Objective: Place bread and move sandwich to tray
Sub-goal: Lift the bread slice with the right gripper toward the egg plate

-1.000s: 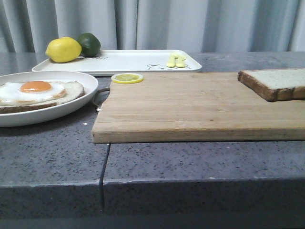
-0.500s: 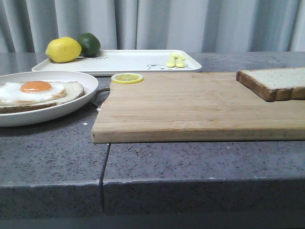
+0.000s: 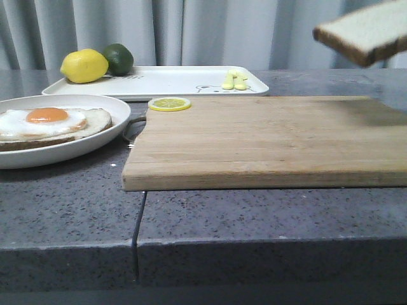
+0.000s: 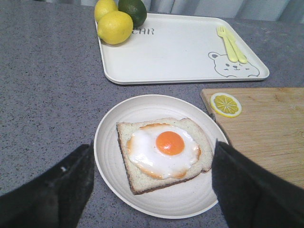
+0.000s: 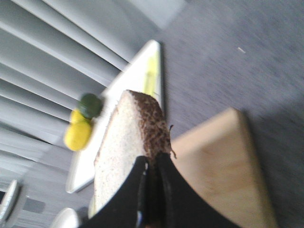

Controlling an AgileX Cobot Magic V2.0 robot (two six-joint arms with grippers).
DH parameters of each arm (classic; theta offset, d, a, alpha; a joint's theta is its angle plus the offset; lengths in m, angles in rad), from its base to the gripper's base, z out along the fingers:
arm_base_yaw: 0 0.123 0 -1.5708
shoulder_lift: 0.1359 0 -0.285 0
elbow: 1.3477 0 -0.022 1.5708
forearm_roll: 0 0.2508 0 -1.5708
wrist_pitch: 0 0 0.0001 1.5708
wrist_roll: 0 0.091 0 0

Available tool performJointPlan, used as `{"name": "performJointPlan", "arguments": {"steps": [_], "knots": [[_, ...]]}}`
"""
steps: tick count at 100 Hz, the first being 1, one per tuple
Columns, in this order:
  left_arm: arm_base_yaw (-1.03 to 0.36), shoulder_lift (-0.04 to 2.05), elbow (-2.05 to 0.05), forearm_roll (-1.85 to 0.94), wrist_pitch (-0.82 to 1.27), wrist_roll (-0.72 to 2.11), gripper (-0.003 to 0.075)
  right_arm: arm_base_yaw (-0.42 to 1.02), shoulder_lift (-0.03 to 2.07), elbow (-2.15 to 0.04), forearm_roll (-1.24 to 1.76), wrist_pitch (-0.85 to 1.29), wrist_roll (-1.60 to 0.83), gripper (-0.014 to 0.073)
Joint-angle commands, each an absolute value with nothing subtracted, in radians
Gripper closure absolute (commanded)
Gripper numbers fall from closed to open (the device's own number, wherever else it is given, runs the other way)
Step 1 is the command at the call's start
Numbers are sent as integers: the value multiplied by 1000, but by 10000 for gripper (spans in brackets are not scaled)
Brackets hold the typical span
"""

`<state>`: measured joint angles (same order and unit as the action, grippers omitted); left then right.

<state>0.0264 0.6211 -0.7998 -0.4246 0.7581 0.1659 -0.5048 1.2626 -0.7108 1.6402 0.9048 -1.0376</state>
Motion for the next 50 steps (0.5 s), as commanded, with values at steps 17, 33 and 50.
{"name": "performJointPlan", "arguments": {"steps": [17, 33, 50], "knots": [[23, 627, -829, -453, 697, 157, 236, -394, 1098, -833, 1731, 924, -897, 701], [23, 627, -829, -453, 697, 157, 236, -213, 1080, -843, 1828, 773, -889, 701], [23, 627, -829, -453, 697, 157, 236, 32, 1096, -843, 1875, 549, -894, 701]]}}
